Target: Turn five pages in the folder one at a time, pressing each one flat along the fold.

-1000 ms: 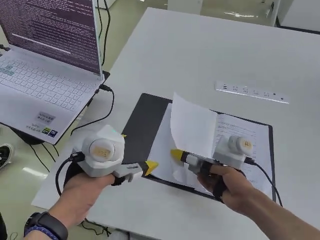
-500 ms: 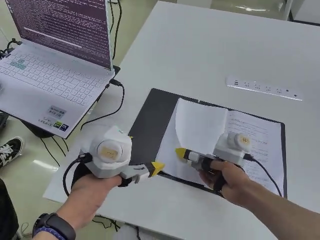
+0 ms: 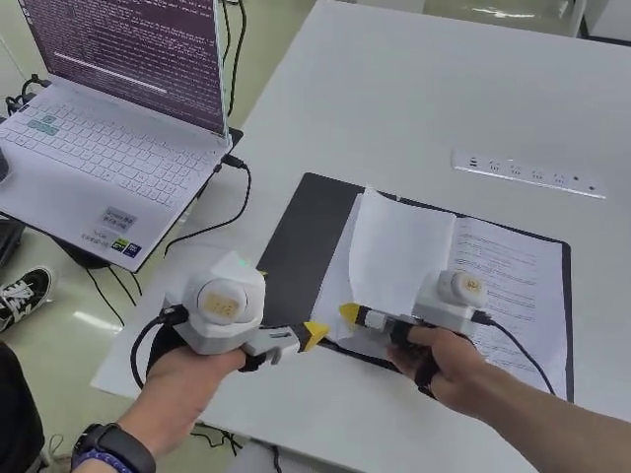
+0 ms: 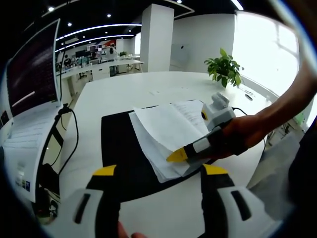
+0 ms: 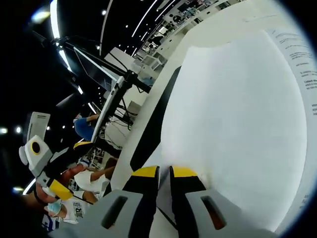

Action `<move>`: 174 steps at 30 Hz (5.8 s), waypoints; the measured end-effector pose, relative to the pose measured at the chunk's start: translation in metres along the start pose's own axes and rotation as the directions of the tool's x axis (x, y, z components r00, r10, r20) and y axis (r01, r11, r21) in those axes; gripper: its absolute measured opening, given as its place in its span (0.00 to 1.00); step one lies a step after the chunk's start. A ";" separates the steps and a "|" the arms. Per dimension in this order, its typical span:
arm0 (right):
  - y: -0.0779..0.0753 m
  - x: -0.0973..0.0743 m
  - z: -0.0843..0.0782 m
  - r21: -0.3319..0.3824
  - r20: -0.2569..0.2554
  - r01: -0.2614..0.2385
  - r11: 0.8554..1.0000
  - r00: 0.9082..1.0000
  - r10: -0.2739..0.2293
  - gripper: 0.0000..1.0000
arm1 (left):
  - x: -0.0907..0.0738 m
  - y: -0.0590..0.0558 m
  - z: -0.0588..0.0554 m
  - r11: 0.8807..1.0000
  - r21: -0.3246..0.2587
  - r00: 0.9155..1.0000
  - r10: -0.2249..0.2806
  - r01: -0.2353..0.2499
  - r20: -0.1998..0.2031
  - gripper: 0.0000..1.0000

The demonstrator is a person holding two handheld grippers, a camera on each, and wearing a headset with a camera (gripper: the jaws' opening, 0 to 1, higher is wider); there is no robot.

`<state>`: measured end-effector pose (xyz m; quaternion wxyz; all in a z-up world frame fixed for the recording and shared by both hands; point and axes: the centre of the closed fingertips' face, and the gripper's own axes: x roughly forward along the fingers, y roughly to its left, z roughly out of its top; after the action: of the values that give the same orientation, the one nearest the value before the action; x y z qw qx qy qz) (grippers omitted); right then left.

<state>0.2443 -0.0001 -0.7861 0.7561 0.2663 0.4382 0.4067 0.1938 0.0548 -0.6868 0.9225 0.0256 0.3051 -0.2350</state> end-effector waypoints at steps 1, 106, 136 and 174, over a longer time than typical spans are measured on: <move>0.001 0.001 0.000 -0.003 0.004 -0.005 1.000 1.000 0.005 0.12 | 0.000 0.000 -0.001 1.000 -0.001 1.000 0.001 -0.001 -0.001 0.66; -0.037 -0.140 0.046 -0.177 0.199 0.101 0.979 0.978 -0.065 0.29 | 0.084 -0.024 -0.059 0.999 -0.014 0.980 -0.053 0.051 -0.194 0.00; -0.090 -0.101 0.103 -0.120 0.258 0.114 0.986 0.963 -0.080 0.00 | 0.096 -0.015 -0.061 0.997 0.044 0.971 -0.044 0.056 -0.233 0.00; -0.124 -0.080 0.165 0.006 0.404 0.139 0.990 0.906 -0.129 0.00 | 0.095 -0.016 -0.064 0.997 0.046 0.971 -0.042 0.055 -0.236 0.00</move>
<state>0.4137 -0.1416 -0.7664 0.8593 0.3048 0.2856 0.2953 0.2186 0.0126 -0.7919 0.8729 0.0700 0.4063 -0.2607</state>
